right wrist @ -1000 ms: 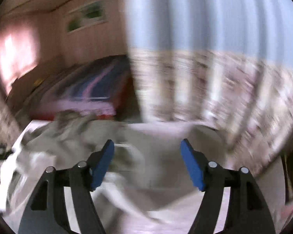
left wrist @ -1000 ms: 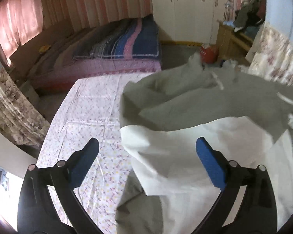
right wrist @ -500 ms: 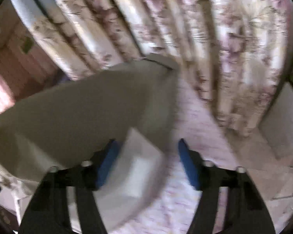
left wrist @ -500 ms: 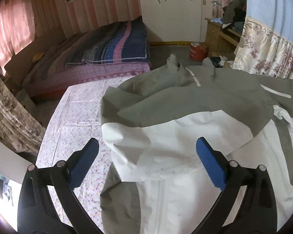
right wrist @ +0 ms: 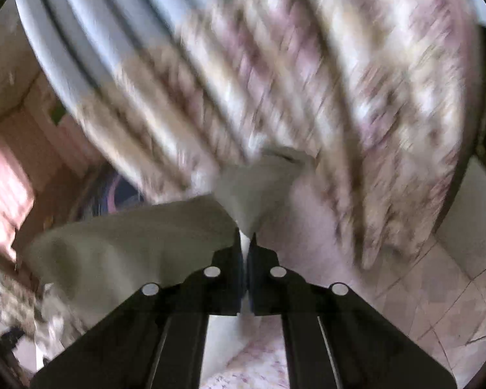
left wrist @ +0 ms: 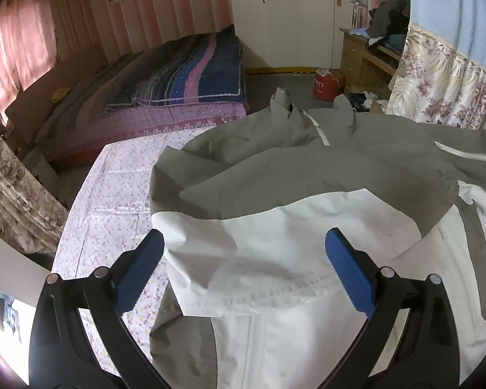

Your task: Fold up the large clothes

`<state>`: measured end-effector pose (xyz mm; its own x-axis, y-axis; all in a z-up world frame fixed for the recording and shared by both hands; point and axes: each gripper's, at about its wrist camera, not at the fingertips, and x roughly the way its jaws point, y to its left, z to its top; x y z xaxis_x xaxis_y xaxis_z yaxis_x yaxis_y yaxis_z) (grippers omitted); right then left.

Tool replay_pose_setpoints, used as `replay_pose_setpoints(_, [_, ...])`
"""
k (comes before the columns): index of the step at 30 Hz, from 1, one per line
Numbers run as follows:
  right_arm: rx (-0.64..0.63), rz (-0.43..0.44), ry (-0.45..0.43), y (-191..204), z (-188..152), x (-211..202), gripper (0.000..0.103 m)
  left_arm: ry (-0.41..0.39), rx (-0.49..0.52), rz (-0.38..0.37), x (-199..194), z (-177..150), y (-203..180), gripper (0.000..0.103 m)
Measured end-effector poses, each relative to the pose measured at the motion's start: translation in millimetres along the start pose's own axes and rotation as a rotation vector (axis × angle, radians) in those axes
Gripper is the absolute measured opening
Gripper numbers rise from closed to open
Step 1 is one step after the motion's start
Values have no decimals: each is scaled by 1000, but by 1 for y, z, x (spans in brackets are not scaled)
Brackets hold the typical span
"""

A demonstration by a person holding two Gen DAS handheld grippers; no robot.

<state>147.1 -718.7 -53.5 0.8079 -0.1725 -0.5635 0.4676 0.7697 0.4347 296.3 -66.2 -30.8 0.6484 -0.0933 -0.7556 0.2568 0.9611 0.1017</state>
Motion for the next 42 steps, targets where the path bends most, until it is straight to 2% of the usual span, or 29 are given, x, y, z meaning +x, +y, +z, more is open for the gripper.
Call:
replay_pose_setpoints(2, [32, -5, -102, -9, 15, -46, 2, -5, 4, 4, 0, 0, 1, 99])
replay_pose_setpoints(4, [39, -31, -131, -12, 13, -69, 2, -16, -4, 2, -1, 1, 5, 99])
replay_pose_setpoints(7, [-17, -173, -59, -6, -12, -59, 2, -10, -37, -18, 2, 0, 14, 99])
replay_pose_setpoints(9, [-7, -221, -23, -9, -24, -51, 2, 8, -60, -33, 7, -1, 20, 99])
replay_pose_setpoints(12, [12, -218, -33, -8, -25, -54, 2, 21, -64, -46, 9, -5, 26, 99])
replay_pose_setpoints(16, [-65, -220, -64, 28, -10, -66, 2, 18, -35, 4, 8, -12, 36, 99])
replay_pose_setpoints(19, [-174, -202, -82, 81, -2, -70, 2, 16, -48, 12, 7, -17, 49, 99])
replay_pose_setpoints(21, [-265, -160, -77, 127, -3, -67, 2, 13, -76, 8, 6, -22, 63, 99])
replay_pose_setpoints(25, [-430, 54, -32, 241, -23, -61, 2, 8, -129, 1, 4, -24, 84, 99])
replay_pose_setpoints(26, [-508, 140, 1, 286, -41, -60, 2, -1, -136, 6, 1, -24, 89, 99])
replay_pose_setpoints(28, [-660, 227, 94, 350, -82, -53, 4, -19, -137, 19, -4, -24, 94, 99])
replay_pose_setpoints(30, [-743, 289, 275, 388, -124, -33, 9, -33, -128, 47, -9, -26, 99, 99])
replay_pose_setpoints(31, [-779, 314, 342, 402, -148, -25, 15, -32, -129, 55, -9, -27, 102, 99])
replay_pose_setpoints(32, [-844, 316, 400, 414, -177, -15, 27, -28, -132, 55, -9, -28, 104, 99])
replay_pose_setpoints(33, [-878, 328, 436, 418, -194, -12, 54, -21, -139, 50, -8, -30, 106, 100])
replay_pose_setpoints(34, [-893, 343, 453, 417, -208, -10, 70, -14, -141, 47, -7, -32, 108, 100])
replay_pose_setpoints(37, [-855, 357, 469, 402, -212, -14, 70, -3, -127, 53, -2, -37, 107, 100])
replay_pose_setpoints(39, [-807, 353, 453, 387, -198, -17, 70, 10, -115, 47, 4, -39, 103, 100])
replay_pose_setpoints(42, [-723, 302, 392, 351, -165, -19, 70, 11, -102, 25, 9, -36, 89, 100])
